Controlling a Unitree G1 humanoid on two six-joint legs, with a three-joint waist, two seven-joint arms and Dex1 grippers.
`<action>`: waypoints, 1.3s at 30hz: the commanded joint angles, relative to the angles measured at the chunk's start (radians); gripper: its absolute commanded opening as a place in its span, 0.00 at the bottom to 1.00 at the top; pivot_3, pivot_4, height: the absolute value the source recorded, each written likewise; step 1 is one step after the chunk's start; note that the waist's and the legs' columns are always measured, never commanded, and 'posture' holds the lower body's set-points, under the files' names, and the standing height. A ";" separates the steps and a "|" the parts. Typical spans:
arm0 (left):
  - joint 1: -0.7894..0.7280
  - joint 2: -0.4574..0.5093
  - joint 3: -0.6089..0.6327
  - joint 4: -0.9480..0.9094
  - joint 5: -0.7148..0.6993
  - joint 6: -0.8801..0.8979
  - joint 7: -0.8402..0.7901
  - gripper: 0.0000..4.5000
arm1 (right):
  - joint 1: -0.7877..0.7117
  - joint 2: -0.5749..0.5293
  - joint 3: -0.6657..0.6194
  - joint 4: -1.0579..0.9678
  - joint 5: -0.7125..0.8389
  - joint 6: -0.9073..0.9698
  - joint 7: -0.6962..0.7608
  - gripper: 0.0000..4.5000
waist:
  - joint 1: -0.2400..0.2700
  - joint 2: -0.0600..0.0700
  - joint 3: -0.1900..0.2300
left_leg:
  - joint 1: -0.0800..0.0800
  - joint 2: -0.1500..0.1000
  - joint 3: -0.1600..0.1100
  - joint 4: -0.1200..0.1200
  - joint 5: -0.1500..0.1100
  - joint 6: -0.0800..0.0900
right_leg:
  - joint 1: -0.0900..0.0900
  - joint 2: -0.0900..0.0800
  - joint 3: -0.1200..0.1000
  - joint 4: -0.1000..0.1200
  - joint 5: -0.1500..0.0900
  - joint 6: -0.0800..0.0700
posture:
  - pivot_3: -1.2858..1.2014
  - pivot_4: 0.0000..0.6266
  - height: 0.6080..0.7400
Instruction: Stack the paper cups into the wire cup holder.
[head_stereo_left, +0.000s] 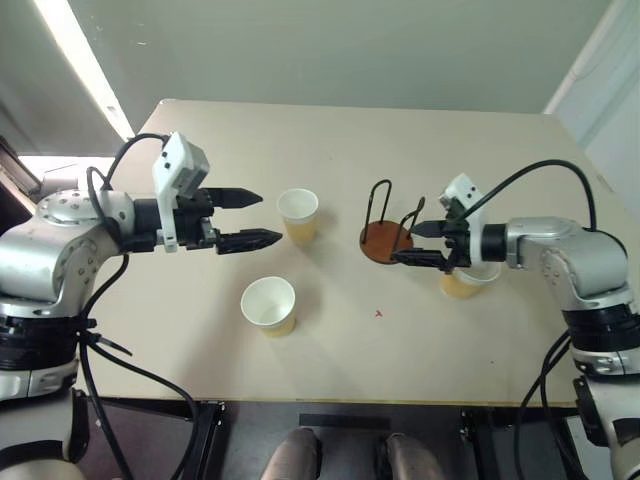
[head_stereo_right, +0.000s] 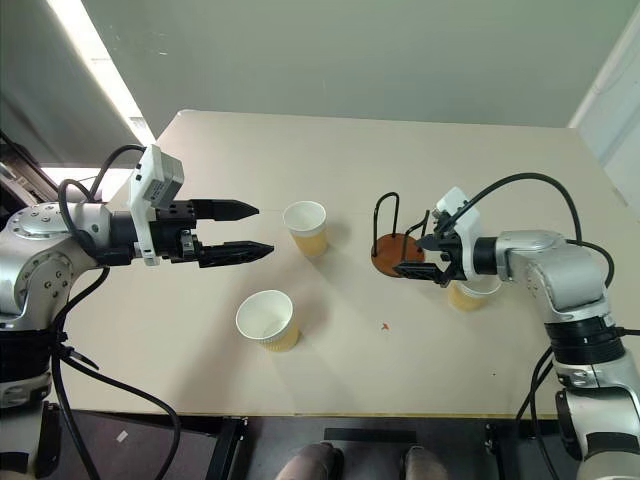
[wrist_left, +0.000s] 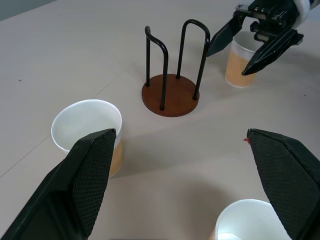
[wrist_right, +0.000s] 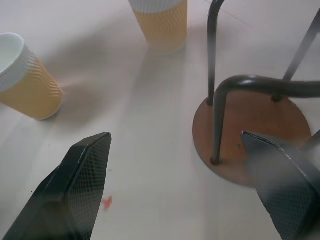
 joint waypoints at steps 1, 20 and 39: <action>-0.015 0.019 0.032 -0.020 -0.002 -0.012 0.000 1.00 | -0.026 0.010 0.008 0.009 -0.033 -0.041 -0.023 0.96 | 0.001 0.000 0.000 | 0.000 0.000 0.000 0.000 0.000 0.000 | 0.000 0.000 0.000 0.000 0.000 0.000 | 0.52 0.24 1.00; -0.007 0.022 0.033 -0.011 0.002 -0.009 0.010 1.00 | -0.114 0.139 -0.091 0.064 -0.033 -0.016 -0.171 0.69 | 0.001 0.000 0.000 | -0.005 0.000 0.000 0.001 0.000 0.000 | -0.004 0.001 0.000 0.000 0.000 0.001 | 0.52 0.24 1.00; -0.011 0.048 0.006 -0.004 0.013 0.006 -0.037 1.00 | -0.052 0.067 -0.100 -0.015 0.033 0.002 -0.085 0.00 | 0.002 0.000 0.000 | -0.006 0.000 0.000 0.001 0.000 0.000 | -0.005 0.001 0.000 0.000 0.000 0.001 | 0.52 0.24 1.00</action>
